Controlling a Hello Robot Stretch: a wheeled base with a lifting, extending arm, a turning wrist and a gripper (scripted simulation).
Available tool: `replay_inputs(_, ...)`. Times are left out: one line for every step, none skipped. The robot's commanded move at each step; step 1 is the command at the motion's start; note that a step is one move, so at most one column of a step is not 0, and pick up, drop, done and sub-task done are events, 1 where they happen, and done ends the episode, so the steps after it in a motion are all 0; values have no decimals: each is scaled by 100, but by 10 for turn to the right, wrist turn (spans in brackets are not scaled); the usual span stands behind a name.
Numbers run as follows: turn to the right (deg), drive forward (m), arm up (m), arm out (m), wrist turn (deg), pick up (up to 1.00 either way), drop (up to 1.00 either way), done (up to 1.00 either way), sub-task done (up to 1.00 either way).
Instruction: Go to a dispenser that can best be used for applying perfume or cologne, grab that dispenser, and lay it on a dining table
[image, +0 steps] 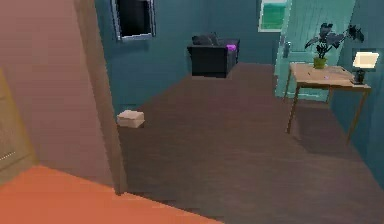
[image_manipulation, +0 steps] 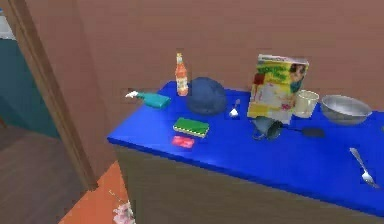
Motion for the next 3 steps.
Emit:
replay_inputs(450, 0, 0, 0, 0, 0, 0, 0, 0)
replay_inputs(450, 0, 0, 0, 0, 0, 0, 0, 0)
replay_inputs(60, 0, 0, 0, 0, 0, 0, 0, 0)
